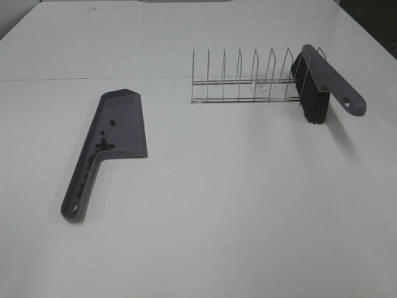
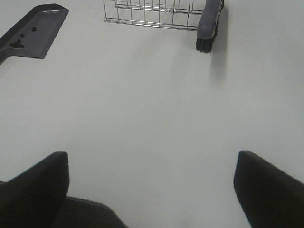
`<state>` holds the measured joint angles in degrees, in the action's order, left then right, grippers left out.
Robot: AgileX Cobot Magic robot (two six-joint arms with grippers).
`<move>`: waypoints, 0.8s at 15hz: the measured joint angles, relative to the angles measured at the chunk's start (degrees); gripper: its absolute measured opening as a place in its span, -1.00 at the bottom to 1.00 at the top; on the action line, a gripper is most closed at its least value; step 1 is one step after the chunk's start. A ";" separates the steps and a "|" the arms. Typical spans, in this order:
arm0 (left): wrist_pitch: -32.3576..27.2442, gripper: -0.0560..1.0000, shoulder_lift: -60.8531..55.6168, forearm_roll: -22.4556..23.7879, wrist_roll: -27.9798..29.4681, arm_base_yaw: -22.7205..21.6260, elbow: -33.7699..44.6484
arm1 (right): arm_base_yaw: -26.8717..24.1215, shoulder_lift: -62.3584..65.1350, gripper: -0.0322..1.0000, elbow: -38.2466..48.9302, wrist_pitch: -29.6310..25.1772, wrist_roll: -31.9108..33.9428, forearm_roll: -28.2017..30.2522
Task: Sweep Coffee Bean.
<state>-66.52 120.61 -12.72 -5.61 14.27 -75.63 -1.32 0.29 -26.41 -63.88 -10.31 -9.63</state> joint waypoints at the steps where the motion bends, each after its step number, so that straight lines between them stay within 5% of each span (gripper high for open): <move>1: 0.00 -0.30 0.00 0.00 0.00 0.00 0.00 | 0.00 0.00 0.60 0.00 0.00 0.00 0.00; 12: 0.00 -0.30 0.00 0.00 0.00 0.00 0.00 | 0.00 0.00 0.60 0.00 0.00 -0.06 0.00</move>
<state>-66.52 120.61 -12.72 -5.61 14.27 -75.63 -1.32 0.29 -26.41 -63.88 -10.37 -9.63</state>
